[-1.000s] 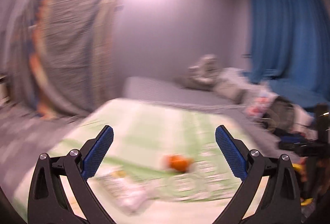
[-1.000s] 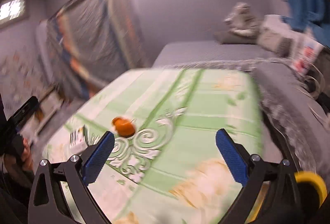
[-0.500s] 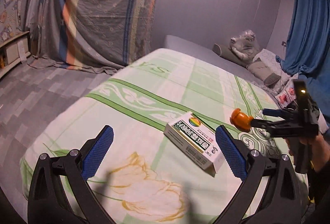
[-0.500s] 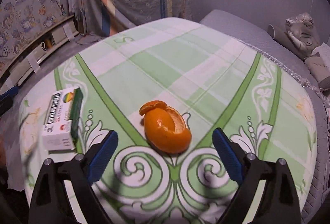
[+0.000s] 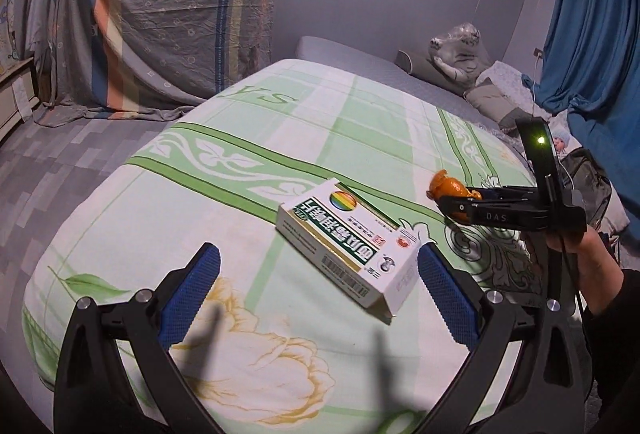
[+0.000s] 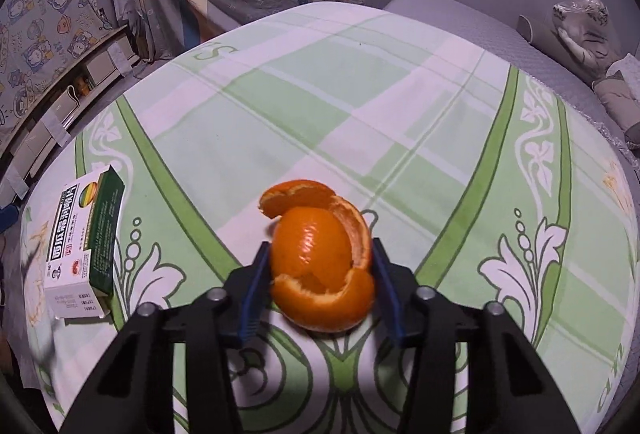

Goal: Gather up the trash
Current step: 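Grasp the orange peel with the right gripper while the left moves toward the white medicine box, then grasp the white medicine box with the left gripper while the right holds the peel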

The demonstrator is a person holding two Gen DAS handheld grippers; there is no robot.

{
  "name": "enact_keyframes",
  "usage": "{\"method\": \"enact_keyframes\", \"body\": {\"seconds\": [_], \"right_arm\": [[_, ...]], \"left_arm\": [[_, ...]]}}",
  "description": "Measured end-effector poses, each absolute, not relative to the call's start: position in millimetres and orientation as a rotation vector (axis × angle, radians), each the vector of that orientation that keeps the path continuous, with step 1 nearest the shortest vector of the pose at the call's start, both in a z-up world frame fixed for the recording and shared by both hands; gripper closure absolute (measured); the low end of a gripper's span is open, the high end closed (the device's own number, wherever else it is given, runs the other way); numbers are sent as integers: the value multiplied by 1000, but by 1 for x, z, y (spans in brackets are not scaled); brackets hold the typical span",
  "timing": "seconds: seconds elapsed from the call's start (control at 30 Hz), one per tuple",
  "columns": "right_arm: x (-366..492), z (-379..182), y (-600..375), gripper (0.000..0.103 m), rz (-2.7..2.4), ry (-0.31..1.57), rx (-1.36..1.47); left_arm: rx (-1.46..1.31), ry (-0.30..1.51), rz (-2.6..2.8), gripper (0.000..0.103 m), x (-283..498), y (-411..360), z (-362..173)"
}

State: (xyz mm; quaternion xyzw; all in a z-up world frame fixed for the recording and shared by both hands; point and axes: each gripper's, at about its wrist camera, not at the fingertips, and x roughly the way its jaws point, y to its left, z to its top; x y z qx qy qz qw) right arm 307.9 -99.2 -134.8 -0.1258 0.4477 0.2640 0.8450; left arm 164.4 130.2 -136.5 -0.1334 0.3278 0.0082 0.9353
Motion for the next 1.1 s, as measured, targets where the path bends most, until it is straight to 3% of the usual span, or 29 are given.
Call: {"method": "enact_keyframes", "body": {"seconds": [0.4, 1.1], "right_arm": [[272, -98, -149, 65, 695, 905, 51], [231, -59, -162, 65, 864, 785, 143]], "left_arm": [[-202, 759, 20, 8, 188, 95, -142], [-214, 910, 171, 8, 255, 86, -173]]}}
